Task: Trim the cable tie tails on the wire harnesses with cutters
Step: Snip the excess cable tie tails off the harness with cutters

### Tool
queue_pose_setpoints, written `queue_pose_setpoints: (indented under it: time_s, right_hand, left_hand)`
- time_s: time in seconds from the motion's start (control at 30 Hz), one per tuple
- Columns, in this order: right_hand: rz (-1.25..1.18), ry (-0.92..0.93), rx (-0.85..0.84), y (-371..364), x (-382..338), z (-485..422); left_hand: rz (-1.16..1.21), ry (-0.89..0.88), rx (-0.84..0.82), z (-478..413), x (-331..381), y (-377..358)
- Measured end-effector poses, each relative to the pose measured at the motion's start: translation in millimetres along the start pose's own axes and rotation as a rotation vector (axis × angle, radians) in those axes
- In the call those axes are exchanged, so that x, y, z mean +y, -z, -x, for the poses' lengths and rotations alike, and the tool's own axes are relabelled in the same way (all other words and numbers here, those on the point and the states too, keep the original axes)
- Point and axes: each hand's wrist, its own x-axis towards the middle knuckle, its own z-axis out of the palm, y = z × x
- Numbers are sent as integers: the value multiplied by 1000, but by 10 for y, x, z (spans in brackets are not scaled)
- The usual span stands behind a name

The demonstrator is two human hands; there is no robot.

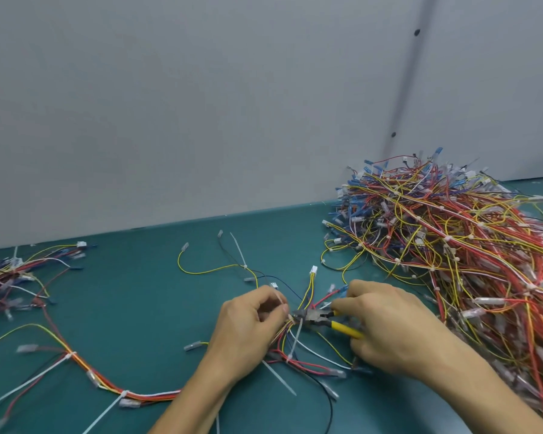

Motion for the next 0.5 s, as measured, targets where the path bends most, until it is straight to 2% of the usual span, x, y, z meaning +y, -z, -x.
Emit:
queue_pose_setpoints:
  time_s: [0.5]
  right_hand:
    - [-8, 10, -96, -7, -57, -3]
  left_hand:
    - [69, 27, 23, 33, 46, 13]
